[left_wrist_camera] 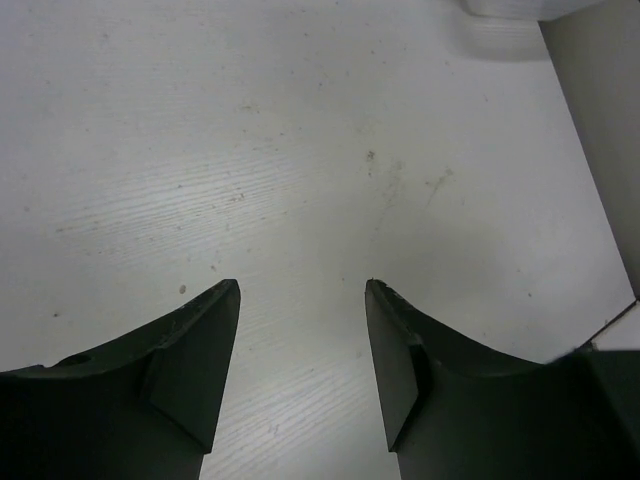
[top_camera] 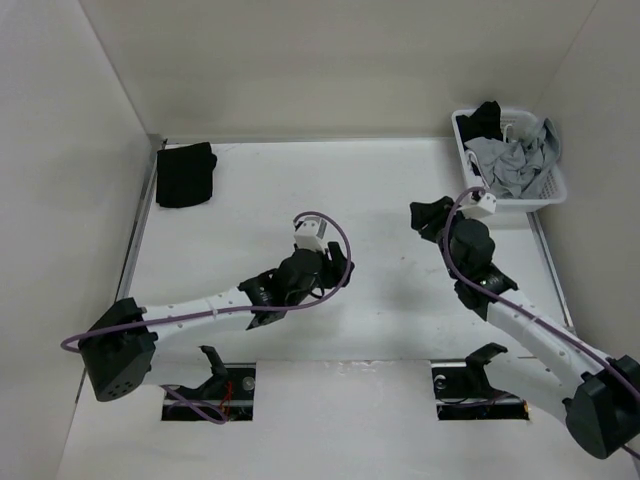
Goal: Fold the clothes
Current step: Grab the tank top from the pile
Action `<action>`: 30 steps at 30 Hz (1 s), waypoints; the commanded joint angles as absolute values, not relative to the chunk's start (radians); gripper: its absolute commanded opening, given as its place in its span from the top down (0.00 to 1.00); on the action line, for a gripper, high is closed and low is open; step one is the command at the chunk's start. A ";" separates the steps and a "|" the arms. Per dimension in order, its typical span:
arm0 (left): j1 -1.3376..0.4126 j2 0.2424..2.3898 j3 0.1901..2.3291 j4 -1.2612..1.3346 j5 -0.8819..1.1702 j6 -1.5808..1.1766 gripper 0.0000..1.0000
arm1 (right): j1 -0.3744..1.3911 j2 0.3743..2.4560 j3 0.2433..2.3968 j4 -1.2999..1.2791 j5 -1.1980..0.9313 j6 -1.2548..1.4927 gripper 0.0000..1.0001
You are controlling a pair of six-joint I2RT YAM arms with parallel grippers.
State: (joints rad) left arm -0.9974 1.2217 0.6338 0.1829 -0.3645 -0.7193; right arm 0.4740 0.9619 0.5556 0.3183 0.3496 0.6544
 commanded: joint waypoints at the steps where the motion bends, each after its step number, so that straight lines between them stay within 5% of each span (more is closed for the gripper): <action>1: -1.015 1.233 0.618 0.314 -0.328 -0.684 0.47 | 0.441 0.919 0.649 0.180 0.405 0.617 0.54; 8: -1.038 1.290 0.566 0.431 -0.298 -0.658 0.50 | 0.309 0.940 0.788 0.011 0.408 0.588 0.90; 10: -1.038 1.295 0.532 0.491 -0.276 -0.635 0.61 | 0.230 0.997 0.859 -0.038 0.417 0.572 1.00; 11: -1.039 1.292 0.508 0.529 -0.267 -0.629 0.81 | 0.121 1.073 0.929 -0.061 0.414 0.581 1.00; 15: -1.032 1.276 0.496 0.534 -0.268 -0.617 0.92 | -0.030 1.255 1.054 -0.057 0.394 0.600 1.00; 22: -0.984 1.304 0.460 0.589 -0.264 -0.629 0.70 | -0.246 1.695 1.340 0.020 0.300 0.566 0.60; 30: -0.924 1.407 0.457 0.647 -0.200 -0.661 0.62 | -0.289 2.017 1.627 -0.028 0.190 0.575 0.49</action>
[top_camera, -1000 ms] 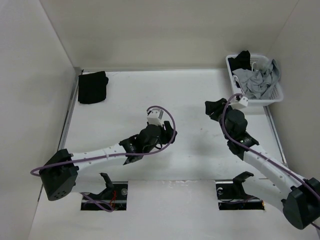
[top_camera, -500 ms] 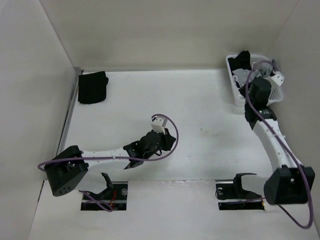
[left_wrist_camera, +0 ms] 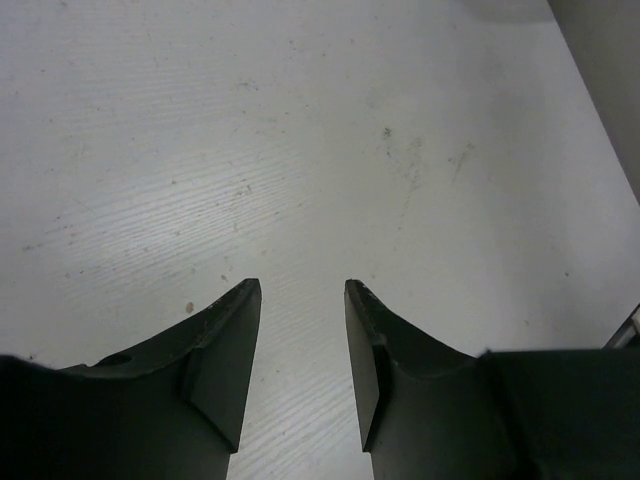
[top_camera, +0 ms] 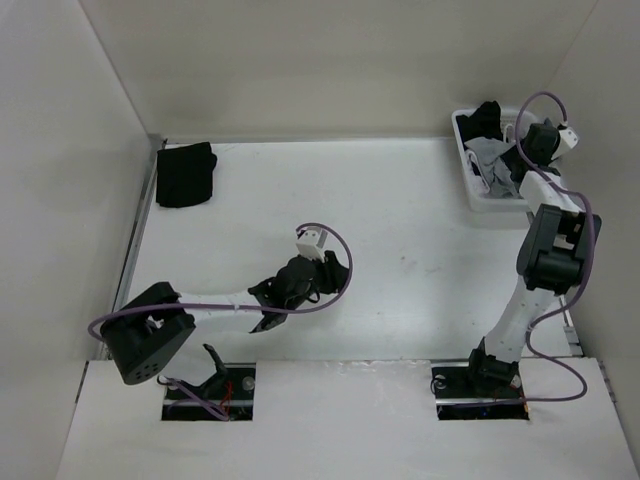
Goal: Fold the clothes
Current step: Grab the tank top from the pile
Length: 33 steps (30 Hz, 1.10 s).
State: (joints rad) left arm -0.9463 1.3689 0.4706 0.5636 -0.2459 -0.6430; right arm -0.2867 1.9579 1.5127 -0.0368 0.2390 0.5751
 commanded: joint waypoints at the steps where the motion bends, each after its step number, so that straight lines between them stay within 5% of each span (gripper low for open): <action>1: -0.914 1.423 0.462 0.650 -0.181 -0.667 0.62 | -0.289 2.035 1.644 -0.028 0.195 0.580 0.49; 11: -0.867 1.448 0.456 0.695 -0.127 -0.692 0.62 | -0.305 2.255 1.891 -0.115 0.307 0.611 0.51; 15: -0.857 1.453 0.453 0.709 -0.124 -0.698 0.62 | -0.306 2.313 1.976 -0.161 0.295 0.611 0.62; 18: -0.849 1.456 0.453 0.709 -0.120 -0.701 0.62 | -0.309 2.318 1.974 -0.161 0.296 0.629 0.90; 21: -0.846 1.463 0.453 0.715 -0.120 -0.703 0.62 | -0.306 2.200 1.814 0.013 0.299 0.635 1.00; 33: -0.840 1.378 0.423 0.715 -0.126 -0.706 0.63 | -0.047 1.356 1.241 0.393 0.399 0.565 1.00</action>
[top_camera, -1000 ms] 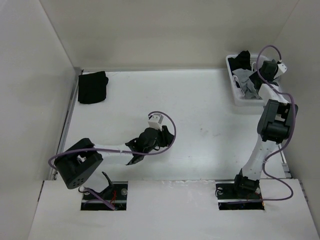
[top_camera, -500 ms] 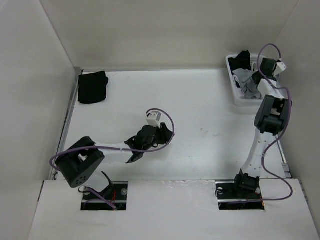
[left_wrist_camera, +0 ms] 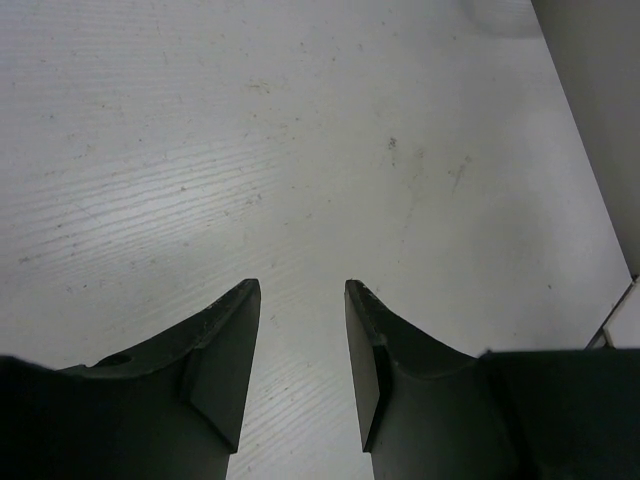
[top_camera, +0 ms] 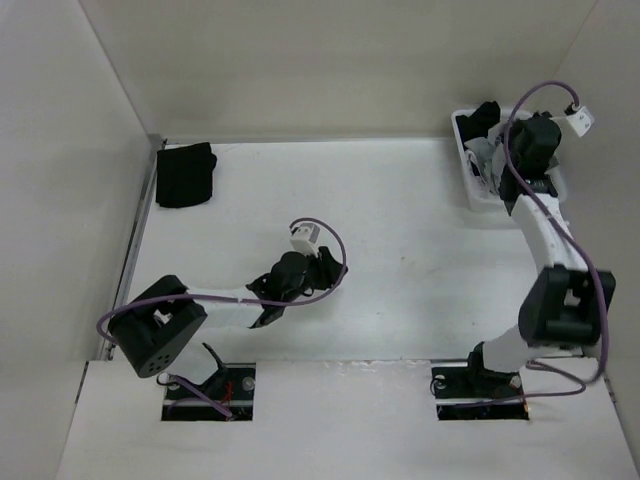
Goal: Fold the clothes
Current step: Move the tank top to the center of the board
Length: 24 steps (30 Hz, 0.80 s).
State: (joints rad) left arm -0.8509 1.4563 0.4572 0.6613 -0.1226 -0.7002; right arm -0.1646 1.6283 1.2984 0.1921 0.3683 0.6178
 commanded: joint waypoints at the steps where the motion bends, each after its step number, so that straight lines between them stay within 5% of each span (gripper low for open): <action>1: -0.835 1.358 0.417 0.710 -0.132 -0.707 0.63 | -0.021 1.315 1.233 0.390 0.399 0.549 1.00; 9: -0.811 0.976 0.382 0.519 -0.256 -0.755 0.63 | 0.459 0.912 1.272 0.236 0.388 0.387 1.00; 17: -0.713 0.519 0.419 0.154 -0.422 -0.755 0.63 | 1.057 0.879 1.416 0.175 0.371 0.307 0.97; 20: -0.679 0.474 0.433 0.092 -0.440 -0.752 0.63 | 1.070 0.910 1.347 0.193 0.370 0.368 0.97; 24: -0.622 0.489 0.430 0.045 -0.449 -0.747 0.63 | 0.816 1.026 1.116 0.267 0.214 0.638 0.97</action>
